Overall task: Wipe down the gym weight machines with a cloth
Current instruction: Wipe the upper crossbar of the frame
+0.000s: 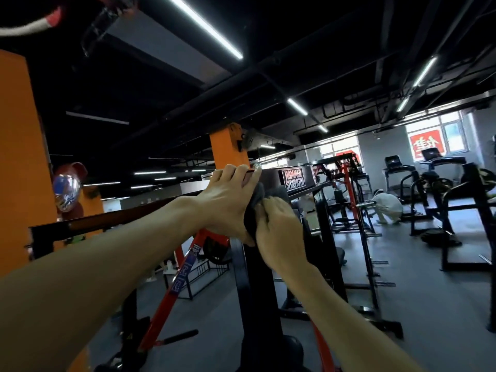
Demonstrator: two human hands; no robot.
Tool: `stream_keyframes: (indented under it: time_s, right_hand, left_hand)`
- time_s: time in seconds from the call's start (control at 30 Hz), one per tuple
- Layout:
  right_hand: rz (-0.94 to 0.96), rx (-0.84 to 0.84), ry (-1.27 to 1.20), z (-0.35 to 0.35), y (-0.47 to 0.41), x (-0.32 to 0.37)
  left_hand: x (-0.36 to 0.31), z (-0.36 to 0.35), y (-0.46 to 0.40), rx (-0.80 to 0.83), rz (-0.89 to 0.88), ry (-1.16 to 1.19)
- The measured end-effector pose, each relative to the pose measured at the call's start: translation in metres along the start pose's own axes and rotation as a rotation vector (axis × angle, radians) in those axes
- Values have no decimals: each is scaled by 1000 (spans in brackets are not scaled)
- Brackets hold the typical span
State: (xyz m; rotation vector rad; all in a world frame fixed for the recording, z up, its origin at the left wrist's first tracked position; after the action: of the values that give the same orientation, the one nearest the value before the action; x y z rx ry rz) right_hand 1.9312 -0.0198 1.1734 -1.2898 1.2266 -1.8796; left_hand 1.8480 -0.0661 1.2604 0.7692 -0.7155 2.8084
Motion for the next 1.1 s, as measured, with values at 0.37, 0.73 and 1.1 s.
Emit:
stream_keyframes:
  time_s: [0.37,0.73,1.1]
  right_hand:
    - [-396,3,-301,-9,8,-3]
    - [-484,-25,-309,-40,45,10]
    - [-468,40,-265,-27,44,19]
  left_hand:
    - [9,7,19,-68,-43,19]
    - [3,-1,40,-90,-48,-151]
    - [1,-1,42,-158,-56,-157]
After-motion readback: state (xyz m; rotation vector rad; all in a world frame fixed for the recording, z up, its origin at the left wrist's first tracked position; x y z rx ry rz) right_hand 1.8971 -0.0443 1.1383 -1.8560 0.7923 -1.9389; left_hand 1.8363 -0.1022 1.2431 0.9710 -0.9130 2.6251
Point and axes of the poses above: each hand's wrist, its own y-axis away from the middle knuckle, its own z-axis out of the back of the hand, x = y × z, the point moved 6 cm from there along -y, towards the middle knuckle, and after that the axes turned 8 degrees about y, right-handed, at the moved point
